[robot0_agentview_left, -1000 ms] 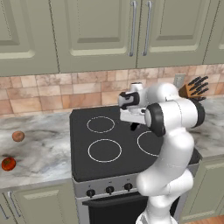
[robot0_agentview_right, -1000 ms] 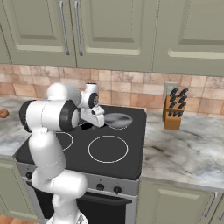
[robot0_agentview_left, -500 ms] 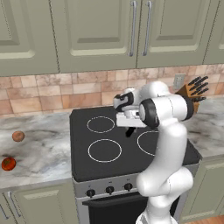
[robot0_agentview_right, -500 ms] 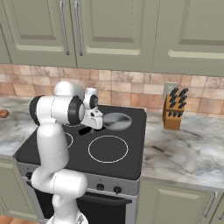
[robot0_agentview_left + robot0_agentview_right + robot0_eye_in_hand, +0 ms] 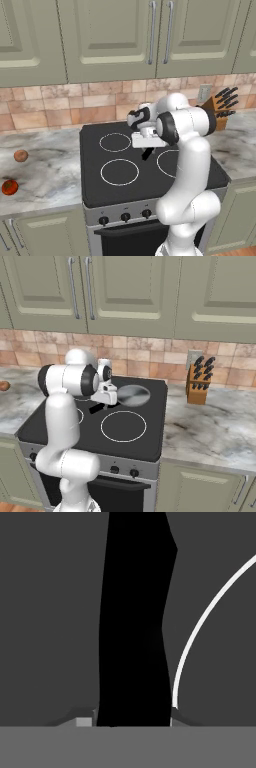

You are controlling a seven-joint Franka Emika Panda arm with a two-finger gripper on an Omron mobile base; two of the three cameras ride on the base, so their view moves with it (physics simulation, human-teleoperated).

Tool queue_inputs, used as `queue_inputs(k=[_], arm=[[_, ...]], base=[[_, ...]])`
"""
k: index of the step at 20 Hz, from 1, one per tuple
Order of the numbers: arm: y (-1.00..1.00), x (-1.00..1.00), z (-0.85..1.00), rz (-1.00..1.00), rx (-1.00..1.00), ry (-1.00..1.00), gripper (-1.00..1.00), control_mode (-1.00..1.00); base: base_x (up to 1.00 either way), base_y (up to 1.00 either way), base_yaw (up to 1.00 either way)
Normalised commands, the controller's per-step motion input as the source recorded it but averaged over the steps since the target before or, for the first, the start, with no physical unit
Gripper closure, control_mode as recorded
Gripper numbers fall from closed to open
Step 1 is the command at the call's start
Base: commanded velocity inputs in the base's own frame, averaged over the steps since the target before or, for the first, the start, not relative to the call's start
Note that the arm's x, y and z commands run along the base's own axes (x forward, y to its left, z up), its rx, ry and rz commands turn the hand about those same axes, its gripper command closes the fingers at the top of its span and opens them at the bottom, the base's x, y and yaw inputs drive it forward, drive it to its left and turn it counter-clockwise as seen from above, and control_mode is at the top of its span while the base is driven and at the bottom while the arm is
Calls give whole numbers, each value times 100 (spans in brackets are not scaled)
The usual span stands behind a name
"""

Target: Place the pan on the rear right burner on the stove. Then place the tomato and the onion in the pan and turn on the rear right burner.

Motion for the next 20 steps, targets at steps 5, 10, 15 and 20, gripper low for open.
queue_inputs(k=[5,10,15,20], arm=[[-24,12,-31,0,0,11,100,-100],[-25,13,-34,0,0,11,100,-100],[-20,15,-37,0,0,12,100,-100],[-10,12,-26,0,0,11,-100,-100]], base=[[0,0,0],[0,0,0],[0,0,0],[0,0,0]])
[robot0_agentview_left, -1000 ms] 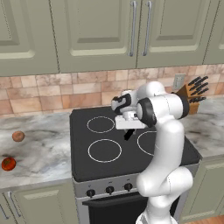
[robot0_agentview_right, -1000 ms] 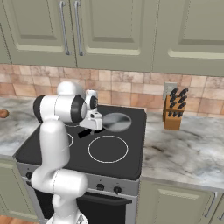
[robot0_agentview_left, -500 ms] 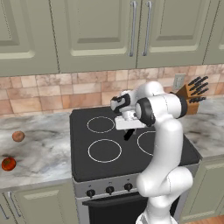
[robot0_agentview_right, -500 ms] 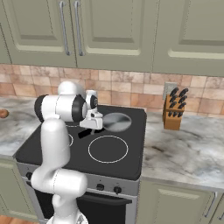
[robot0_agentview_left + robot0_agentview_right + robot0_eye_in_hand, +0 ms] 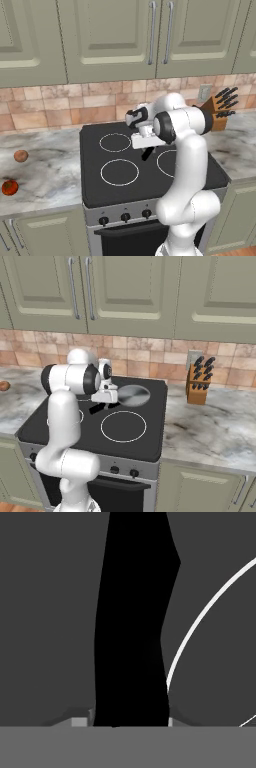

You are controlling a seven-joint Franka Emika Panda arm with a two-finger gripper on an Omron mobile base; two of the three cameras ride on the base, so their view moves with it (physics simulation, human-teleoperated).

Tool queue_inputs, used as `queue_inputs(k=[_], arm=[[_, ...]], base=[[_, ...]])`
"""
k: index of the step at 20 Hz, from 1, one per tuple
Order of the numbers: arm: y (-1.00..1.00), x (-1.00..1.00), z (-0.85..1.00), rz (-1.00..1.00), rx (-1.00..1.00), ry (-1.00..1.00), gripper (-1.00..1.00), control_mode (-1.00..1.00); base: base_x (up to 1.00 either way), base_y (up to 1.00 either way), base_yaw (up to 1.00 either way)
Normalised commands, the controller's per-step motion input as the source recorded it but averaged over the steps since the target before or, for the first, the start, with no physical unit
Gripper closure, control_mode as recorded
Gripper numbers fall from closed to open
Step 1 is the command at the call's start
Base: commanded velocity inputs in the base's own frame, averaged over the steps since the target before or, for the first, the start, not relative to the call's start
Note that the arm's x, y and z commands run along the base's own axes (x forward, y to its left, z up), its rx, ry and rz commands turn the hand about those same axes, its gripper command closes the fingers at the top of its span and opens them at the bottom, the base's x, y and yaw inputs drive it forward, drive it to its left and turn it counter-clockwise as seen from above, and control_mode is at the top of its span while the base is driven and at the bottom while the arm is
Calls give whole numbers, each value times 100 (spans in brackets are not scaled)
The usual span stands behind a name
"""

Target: Place the pan on the rear right burner on the stove. Then place the tomato and the onion in the pan and turn on the rear right burner.

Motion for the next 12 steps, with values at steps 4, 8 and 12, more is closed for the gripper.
queue_inputs(k=[4,8,12], arm=[[-18,1,-1,0,0,1,-100,-100],[-11,-10,6,0,0,-8,-100,-100],[0,-16,12,-1,0,-17,-100,-100]], base=[[0,0,0],[0,0,0],[0,0,0]])
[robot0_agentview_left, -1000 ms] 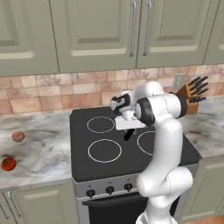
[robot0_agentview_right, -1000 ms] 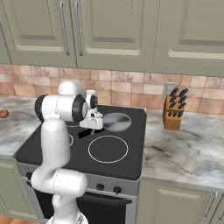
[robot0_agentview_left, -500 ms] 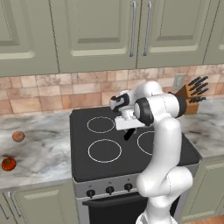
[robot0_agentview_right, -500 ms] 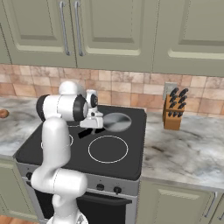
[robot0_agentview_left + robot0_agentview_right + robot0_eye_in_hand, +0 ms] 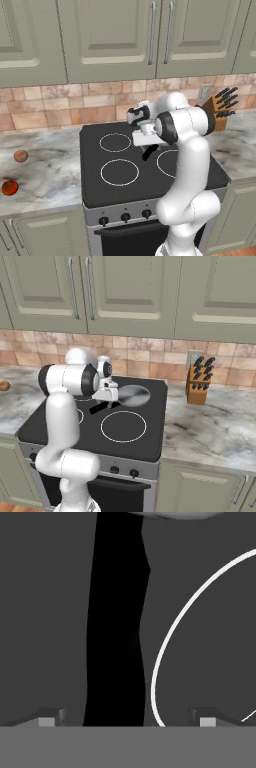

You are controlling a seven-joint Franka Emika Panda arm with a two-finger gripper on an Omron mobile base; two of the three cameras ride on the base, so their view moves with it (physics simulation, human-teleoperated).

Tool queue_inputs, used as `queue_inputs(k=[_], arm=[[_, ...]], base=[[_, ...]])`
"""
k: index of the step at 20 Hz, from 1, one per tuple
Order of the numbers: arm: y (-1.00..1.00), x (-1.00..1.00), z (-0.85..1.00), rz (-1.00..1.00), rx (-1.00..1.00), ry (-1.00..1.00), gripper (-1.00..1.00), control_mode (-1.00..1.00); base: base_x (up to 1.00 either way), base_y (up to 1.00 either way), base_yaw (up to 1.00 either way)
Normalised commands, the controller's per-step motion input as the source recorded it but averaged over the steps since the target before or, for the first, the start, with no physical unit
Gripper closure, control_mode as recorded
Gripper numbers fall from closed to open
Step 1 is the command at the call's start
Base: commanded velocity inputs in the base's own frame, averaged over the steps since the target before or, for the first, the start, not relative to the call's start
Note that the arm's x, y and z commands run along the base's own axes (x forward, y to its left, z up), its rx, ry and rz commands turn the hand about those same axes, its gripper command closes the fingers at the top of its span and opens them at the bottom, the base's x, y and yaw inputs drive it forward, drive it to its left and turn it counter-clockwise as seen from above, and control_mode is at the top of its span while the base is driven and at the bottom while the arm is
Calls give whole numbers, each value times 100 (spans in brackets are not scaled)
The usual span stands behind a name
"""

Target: Place the pan on the rear right burner on the stove. Then place the tomato and the onion in the pan and turn on the rear right burner.

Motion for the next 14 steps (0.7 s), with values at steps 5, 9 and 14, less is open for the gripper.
queue_inputs(k=[5,9,14], arm=[[1,-14,8,-1,0,-22,-100,-100],[4,-21,8,0,-2,-33,-100,-100],[2,-11,23,0,-1,-34,-100,-100]], base=[[0,0,0],[0,0,0],[0,0,0]])
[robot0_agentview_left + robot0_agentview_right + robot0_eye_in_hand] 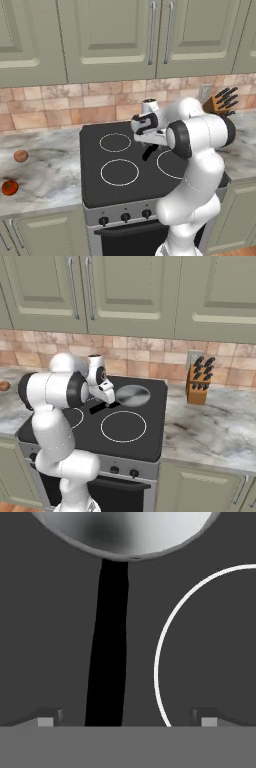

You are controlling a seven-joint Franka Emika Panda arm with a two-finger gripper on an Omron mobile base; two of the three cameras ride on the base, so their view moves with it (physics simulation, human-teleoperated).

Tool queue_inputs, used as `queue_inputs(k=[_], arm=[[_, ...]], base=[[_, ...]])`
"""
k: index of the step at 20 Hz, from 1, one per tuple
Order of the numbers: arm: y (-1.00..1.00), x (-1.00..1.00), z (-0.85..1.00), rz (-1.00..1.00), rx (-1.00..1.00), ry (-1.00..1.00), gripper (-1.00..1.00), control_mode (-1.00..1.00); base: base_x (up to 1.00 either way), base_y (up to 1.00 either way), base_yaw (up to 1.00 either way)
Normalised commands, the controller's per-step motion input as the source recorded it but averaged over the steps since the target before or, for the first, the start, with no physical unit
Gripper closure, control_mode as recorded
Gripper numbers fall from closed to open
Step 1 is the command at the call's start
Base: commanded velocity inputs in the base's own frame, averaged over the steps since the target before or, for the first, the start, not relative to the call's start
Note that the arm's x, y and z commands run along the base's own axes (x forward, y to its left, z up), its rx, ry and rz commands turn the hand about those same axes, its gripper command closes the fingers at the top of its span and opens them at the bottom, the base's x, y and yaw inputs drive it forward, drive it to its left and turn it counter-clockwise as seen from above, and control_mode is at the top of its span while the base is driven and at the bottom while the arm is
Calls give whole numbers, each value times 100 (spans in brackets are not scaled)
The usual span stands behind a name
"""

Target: Place the pan on the rear right burner on the stove. Then place the tomato and the onion in the pan and turn on the rear right burner.

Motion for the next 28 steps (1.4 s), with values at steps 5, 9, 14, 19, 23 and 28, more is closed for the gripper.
queue_inputs(k=[5,9,14,19,23,28], arm=[[0,-6,43,0,-1,-34,-100,-100],[0,-5,50,0,-1,-28,-100,-100],[4,-10,43,1,-1,-17,-100,-100],[14,-8,23,9,-1,-2,-100,-100],[22,-8,31,15,-2,0,-100,-100],[31,-11,33,16,-5,0,-100,-100]], base=[[0,0,0],[0,0,0],[0,0,0],[0,0,0],[0,0,0],[0,0,0]])
